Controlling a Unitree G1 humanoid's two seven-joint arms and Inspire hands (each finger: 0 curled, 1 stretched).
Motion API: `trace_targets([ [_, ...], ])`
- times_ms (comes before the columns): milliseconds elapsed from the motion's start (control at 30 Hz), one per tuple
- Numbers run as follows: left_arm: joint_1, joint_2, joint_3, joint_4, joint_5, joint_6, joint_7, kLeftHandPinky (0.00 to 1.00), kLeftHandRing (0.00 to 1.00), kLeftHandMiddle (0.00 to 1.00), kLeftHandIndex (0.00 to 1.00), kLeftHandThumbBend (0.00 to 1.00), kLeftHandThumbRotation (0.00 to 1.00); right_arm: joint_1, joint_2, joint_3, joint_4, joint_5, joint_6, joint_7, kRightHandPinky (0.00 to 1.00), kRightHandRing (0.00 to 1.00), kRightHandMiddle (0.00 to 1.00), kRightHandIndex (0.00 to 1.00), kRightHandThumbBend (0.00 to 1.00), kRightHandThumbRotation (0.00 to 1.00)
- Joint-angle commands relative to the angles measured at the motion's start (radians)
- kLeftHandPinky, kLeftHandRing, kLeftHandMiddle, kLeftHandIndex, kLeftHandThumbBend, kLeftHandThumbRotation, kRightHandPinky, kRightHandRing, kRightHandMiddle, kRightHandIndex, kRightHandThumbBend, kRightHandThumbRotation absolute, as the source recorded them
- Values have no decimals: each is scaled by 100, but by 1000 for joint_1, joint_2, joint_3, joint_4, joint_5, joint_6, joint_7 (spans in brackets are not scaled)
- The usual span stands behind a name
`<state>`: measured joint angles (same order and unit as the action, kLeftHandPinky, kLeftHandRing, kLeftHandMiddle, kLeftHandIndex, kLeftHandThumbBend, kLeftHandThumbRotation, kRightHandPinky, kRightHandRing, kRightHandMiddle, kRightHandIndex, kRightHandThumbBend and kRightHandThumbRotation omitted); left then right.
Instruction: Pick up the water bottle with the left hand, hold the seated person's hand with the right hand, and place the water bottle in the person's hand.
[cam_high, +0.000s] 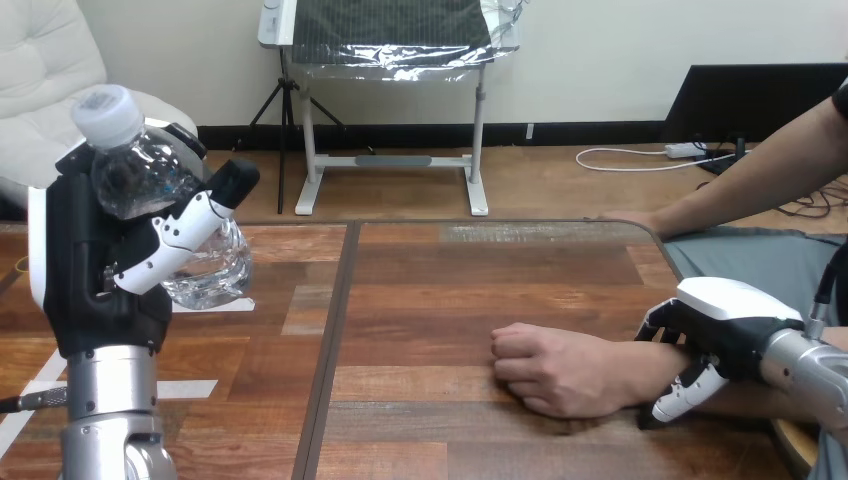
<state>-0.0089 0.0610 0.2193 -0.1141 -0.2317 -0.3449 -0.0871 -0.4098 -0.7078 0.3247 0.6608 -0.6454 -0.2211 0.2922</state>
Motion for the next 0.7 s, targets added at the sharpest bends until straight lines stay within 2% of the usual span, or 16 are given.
trace_targets([
  [0,-74,12,5,-9,-16,-27,-9,15,20,26,31,63,0,54,89,71,62,-7,-2,13,44,50,58,62,85,21],
  [667,-78,18,11,0,-28,-38,-32,14,20,26,31,62,0,47,130,97,90,-22,-13,-41,26,34,43,53,88,16],
])
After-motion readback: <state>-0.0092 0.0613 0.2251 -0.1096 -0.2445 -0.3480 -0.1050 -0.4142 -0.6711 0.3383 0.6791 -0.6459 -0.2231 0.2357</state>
